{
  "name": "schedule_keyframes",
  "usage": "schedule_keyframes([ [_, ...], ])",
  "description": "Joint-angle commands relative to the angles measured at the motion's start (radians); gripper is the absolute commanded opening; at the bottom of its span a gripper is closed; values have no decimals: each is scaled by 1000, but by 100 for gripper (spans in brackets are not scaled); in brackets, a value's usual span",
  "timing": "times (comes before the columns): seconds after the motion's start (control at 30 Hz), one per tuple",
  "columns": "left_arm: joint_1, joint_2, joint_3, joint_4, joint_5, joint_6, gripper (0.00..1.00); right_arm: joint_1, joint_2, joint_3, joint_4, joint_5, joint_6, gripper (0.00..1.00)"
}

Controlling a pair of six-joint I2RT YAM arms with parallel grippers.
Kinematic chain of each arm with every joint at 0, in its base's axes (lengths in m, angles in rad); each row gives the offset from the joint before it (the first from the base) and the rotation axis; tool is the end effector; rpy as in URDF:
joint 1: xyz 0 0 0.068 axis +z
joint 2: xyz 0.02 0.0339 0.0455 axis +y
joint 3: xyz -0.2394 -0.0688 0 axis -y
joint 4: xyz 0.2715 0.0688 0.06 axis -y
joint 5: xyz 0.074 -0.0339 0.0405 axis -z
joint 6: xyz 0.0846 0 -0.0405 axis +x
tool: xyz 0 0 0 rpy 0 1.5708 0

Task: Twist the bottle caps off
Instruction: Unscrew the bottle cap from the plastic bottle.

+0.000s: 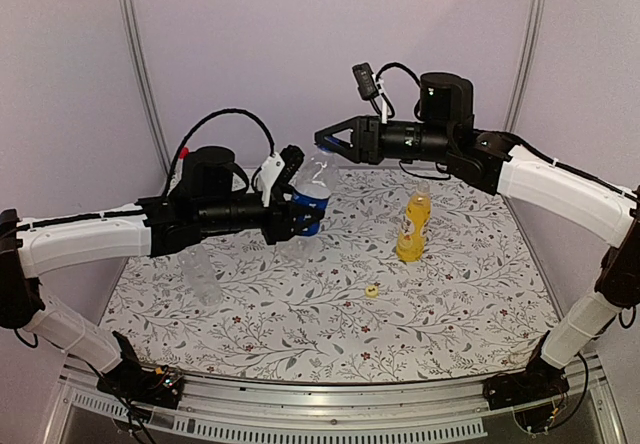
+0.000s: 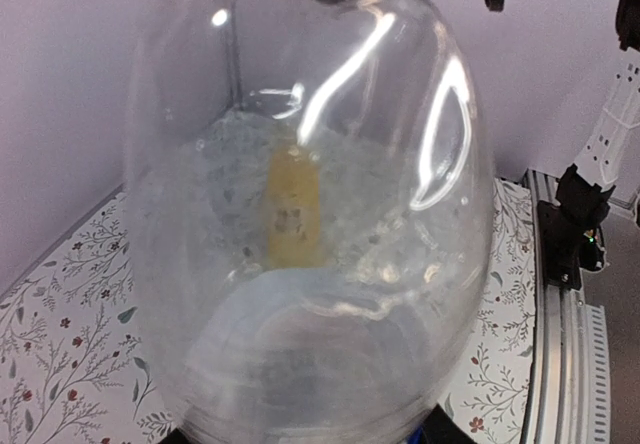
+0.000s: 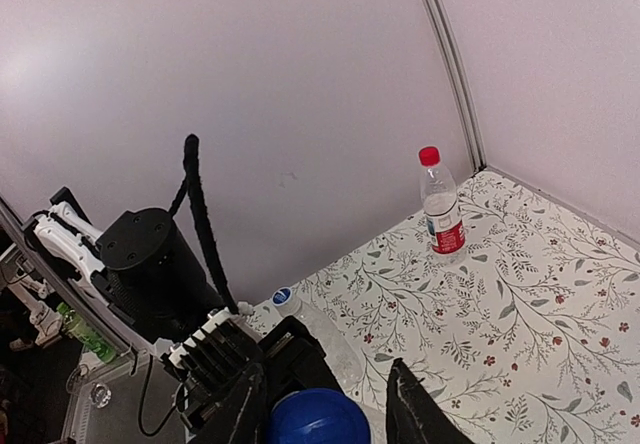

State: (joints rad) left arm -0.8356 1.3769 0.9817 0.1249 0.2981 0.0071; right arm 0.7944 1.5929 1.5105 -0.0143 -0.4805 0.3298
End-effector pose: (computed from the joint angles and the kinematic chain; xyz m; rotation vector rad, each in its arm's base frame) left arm 0.2477 -0.3110 0.2579 0.9767 1.6478 -0.8443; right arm 0.2868 0.3478 0.3759 -0.7912 1.6332 1.2242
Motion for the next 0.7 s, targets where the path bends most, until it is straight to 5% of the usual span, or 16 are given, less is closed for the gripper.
schedule_keyframes([
  [0.0,6,-7,0,9,-2,8,41,-6,12,-6,-3,2,5,35],
  [0.1,7,-9,0,8,-4,8,41,-6,12,-7,-1,-7,3,28],
  [0.23,7,-9,-2,9,-4,7,41,-7,9,-18,6,-25,-3,2],
  [0.37,7,-16,-18,44,72,8,41,-18,-3,-24,52,-124,-58,0],
  [0.67,23,-3,-85,286,743,-116,41,-36,17,35,-30,-704,-395,0],
])
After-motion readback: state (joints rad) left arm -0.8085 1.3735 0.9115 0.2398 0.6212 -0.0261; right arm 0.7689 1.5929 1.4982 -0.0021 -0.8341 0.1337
